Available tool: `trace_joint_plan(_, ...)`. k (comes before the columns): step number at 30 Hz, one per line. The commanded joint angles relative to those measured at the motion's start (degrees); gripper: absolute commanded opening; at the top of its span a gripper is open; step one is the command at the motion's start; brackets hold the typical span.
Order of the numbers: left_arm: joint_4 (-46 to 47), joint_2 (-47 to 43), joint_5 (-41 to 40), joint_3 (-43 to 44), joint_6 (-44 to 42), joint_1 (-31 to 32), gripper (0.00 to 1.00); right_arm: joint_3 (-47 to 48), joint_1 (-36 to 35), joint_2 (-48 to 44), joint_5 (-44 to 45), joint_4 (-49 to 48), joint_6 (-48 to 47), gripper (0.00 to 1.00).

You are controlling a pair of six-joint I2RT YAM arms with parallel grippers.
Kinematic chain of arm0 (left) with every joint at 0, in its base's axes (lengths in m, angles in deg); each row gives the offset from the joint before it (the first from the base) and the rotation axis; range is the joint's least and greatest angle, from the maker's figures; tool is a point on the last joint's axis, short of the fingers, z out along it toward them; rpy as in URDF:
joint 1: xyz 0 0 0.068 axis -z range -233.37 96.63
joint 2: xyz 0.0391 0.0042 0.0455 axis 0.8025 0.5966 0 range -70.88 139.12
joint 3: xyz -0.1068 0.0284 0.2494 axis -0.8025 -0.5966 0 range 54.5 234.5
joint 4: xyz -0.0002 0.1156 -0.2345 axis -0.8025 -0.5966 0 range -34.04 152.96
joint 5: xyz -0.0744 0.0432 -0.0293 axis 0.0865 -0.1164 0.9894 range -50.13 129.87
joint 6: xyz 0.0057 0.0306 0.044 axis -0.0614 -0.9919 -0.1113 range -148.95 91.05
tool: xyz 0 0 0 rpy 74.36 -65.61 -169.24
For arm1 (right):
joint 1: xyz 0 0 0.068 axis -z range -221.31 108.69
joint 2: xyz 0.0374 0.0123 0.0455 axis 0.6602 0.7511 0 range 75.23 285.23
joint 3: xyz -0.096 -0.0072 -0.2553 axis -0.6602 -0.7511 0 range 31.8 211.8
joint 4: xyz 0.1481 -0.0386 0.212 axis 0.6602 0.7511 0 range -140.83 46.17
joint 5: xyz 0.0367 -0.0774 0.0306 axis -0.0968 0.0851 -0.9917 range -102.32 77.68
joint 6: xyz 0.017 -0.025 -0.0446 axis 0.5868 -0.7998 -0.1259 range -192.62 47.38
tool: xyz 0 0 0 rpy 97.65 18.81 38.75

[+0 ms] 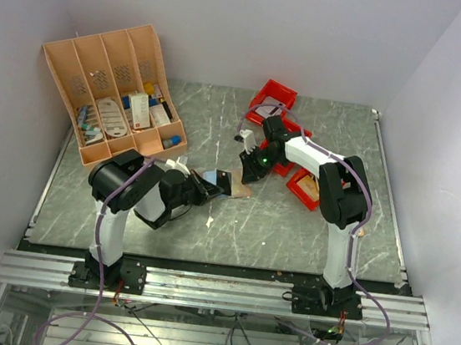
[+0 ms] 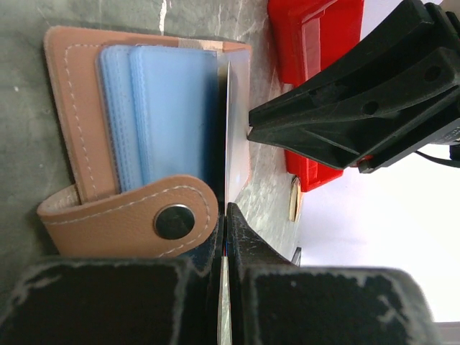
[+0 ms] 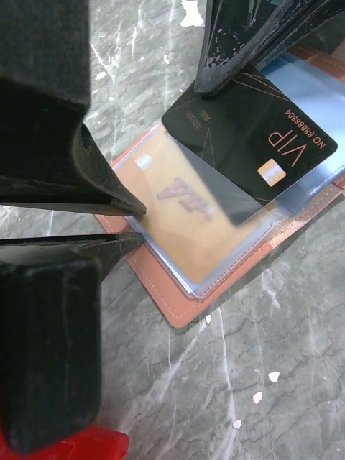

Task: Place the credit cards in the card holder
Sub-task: Insert the credit card into the card holder.

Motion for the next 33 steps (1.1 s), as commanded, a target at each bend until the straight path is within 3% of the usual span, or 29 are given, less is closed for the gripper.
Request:
trace_joint_plan(1, 5.9, 1.8, -3.6, -0.5, 0.5, 1.2, 0.07, -0.6, 0.0, 0.1, 1.3, -0.3, -0.9, 0.16)
trace_joint_plan(33, 16.1, 6.0, -16.9, -2.6, 5.3, 7.3, 0.07, -1.1, -0.1, -0.3, 0.8, -0.6, -0.7, 0.16)
